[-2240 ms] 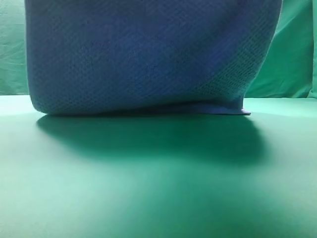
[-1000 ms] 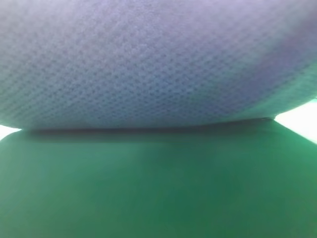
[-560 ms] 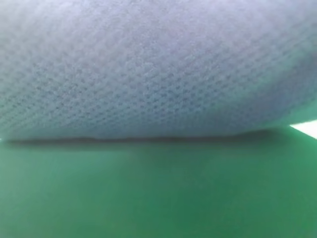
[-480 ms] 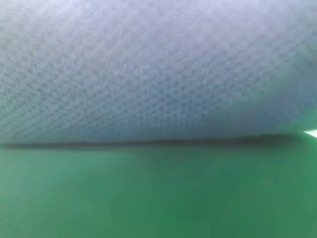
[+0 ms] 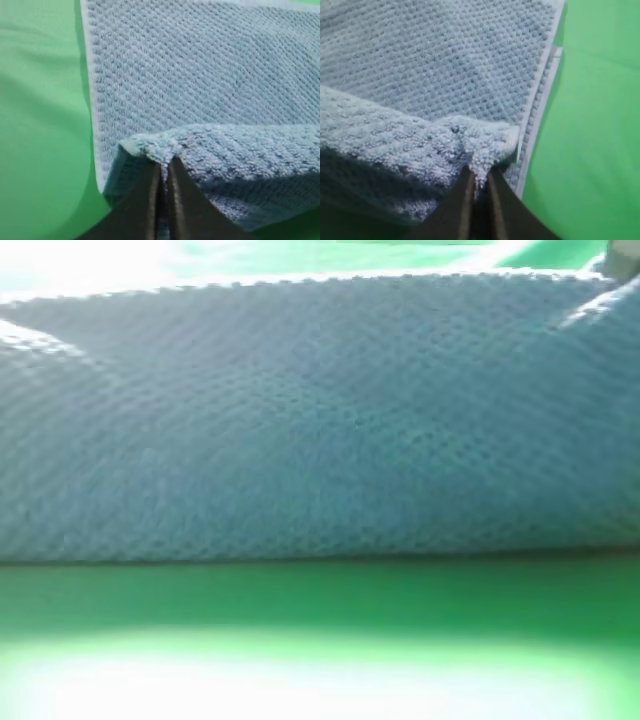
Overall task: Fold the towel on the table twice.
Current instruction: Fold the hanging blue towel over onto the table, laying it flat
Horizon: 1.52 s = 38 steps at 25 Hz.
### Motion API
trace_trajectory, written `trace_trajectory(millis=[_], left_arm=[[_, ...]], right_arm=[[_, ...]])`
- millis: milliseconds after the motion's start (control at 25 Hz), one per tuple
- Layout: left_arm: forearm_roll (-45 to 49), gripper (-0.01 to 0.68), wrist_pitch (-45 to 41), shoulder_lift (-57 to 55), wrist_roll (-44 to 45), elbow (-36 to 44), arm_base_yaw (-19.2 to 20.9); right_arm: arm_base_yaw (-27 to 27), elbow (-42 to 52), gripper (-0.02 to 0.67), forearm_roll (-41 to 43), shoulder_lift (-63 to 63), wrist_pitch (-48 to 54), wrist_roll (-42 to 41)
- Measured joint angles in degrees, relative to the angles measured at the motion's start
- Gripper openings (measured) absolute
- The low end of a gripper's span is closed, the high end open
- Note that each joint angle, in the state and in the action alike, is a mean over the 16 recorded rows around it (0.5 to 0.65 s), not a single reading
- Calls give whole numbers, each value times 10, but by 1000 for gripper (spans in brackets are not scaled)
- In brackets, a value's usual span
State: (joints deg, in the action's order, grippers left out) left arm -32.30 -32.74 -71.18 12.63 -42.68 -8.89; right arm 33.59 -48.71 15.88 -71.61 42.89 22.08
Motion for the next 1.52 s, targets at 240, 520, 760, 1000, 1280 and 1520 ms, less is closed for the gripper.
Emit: trace_trajectory(millis=[240,520,760,1000,1280,1520], left_arm=[[-1,0,34,-84,5,-59,0],[-1,0,89,-155,5,-98,-1],[-1,0,154,-202,8,-109,-12],[-1,0,228,-243,14,-112,-33],[0,0,303,-278,20,-112,-55],[0,7,345,-297,20,-113,-59]], right_arm=[[-49,-44,0,-20,-63,-37,-39],[-92,-83,0,-52,-136,-98,-85],[-108,-113,0,-57,-200,-150,-98],[-119,-139,0,-55,-255,-193,-100],[-130,-153,0,-52,-297,-234,-100],[-136,-153,19,-51,-316,-272,-100]])
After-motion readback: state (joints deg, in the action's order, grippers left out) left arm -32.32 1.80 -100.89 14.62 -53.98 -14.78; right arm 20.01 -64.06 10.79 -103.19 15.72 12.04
